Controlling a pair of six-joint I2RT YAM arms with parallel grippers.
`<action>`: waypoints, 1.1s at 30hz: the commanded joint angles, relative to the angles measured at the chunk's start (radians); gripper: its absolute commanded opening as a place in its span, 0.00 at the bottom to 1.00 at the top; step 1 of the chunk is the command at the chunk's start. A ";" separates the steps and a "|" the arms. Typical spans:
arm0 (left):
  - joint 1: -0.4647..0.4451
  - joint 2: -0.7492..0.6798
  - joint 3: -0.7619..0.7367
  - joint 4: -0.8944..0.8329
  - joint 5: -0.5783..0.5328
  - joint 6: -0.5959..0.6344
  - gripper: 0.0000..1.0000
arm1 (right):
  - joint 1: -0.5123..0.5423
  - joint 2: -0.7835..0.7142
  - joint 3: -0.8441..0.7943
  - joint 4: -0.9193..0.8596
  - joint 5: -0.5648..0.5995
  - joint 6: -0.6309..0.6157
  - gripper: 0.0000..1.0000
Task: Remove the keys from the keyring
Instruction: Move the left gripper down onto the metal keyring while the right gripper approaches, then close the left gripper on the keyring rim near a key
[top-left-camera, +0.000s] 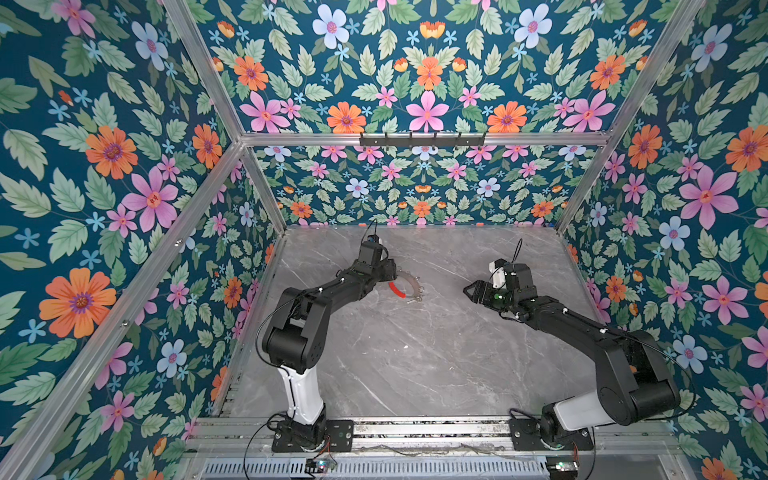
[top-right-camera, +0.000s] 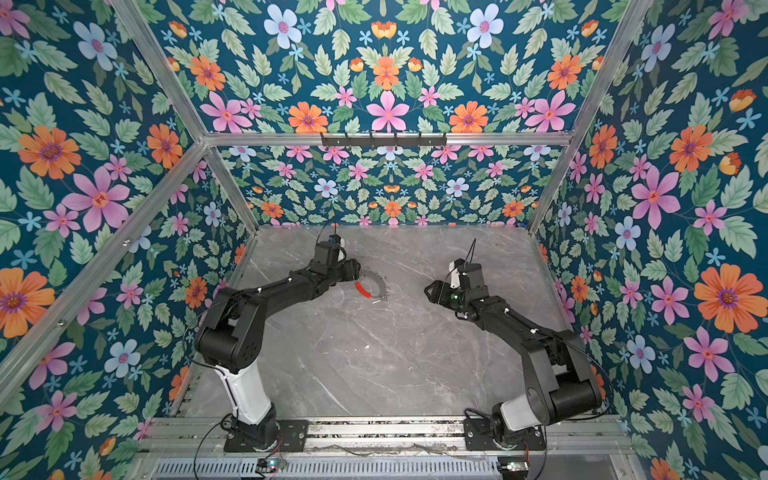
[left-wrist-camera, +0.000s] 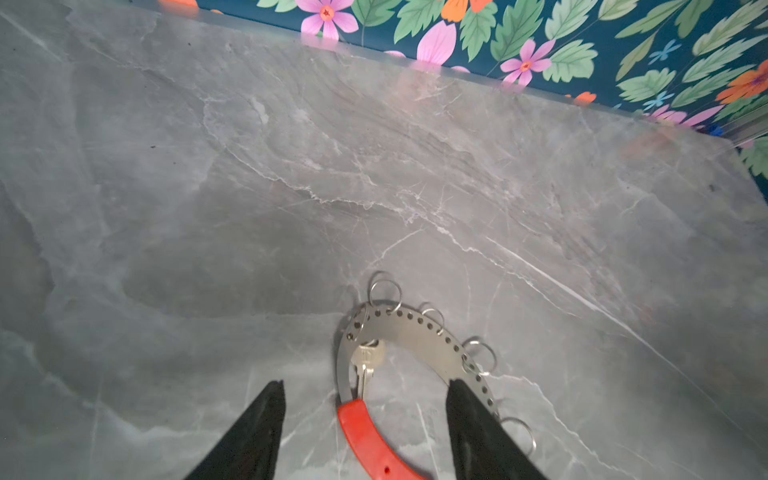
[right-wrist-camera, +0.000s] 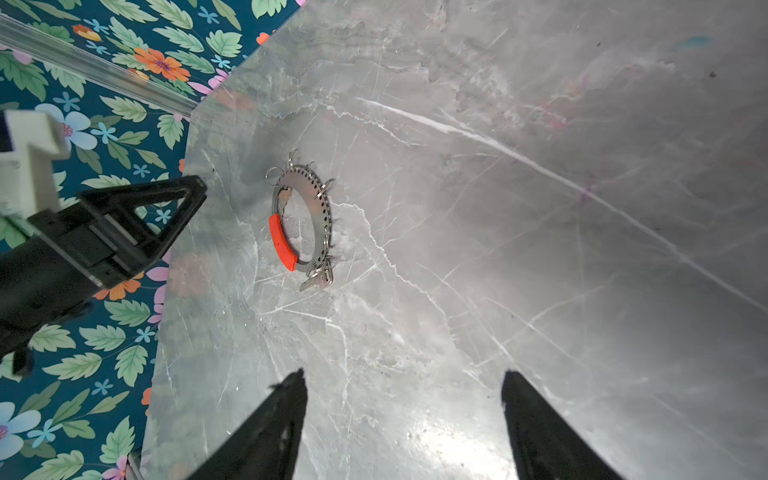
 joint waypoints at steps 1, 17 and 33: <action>0.001 0.061 0.074 -0.083 -0.012 0.070 0.62 | 0.002 -0.008 0.003 -0.019 -0.013 -0.023 0.76; 0.000 0.203 0.213 -0.166 -0.024 0.136 0.46 | 0.002 0.014 0.018 -0.041 -0.006 -0.042 0.76; -0.004 0.232 0.246 -0.173 -0.011 0.150 0.30 | 0.002 0.008 0.023 -0.040 0.004 -0.034 0.76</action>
